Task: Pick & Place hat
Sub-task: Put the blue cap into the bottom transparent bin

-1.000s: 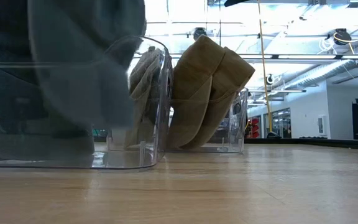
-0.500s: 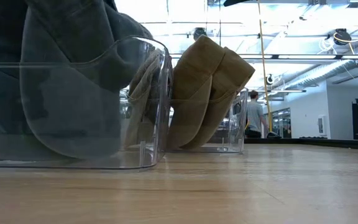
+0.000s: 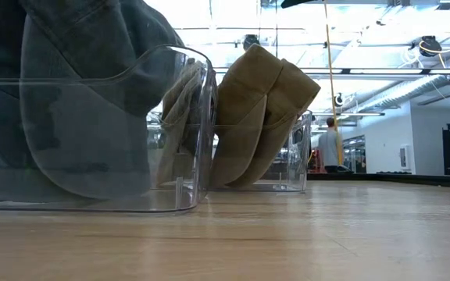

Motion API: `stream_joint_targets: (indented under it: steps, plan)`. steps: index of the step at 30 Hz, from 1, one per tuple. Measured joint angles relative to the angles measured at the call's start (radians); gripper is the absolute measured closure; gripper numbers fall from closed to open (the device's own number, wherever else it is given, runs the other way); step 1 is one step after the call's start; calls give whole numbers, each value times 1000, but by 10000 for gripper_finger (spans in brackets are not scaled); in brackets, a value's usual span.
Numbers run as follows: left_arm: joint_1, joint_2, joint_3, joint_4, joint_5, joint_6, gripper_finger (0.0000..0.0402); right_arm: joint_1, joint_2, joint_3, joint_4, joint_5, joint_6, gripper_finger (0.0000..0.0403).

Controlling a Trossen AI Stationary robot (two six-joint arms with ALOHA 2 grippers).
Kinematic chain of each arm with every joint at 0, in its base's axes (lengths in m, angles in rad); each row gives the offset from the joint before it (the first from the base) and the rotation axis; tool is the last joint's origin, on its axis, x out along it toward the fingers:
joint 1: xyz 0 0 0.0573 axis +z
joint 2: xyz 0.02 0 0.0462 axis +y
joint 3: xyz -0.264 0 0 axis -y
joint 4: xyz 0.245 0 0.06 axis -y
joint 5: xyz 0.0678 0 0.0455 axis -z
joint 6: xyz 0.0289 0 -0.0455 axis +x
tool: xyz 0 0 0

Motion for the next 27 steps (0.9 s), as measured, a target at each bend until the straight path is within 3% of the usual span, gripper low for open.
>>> stream_joint_targets:
  steps: [5,10,15,27]
  plan:
    - [85,18,0,169,172,184,138,0,0,0,0,0,0,149]
    - [140,51,1,182,245,154,154,0,0,0,-1,0,-1,149]
    - [162,108,-1,156,381,63,188,0,0,0,-10,0,-5,149]
    - [155,123,-1,34,444,-29,391,0,0,0,-16,2,-34,149]
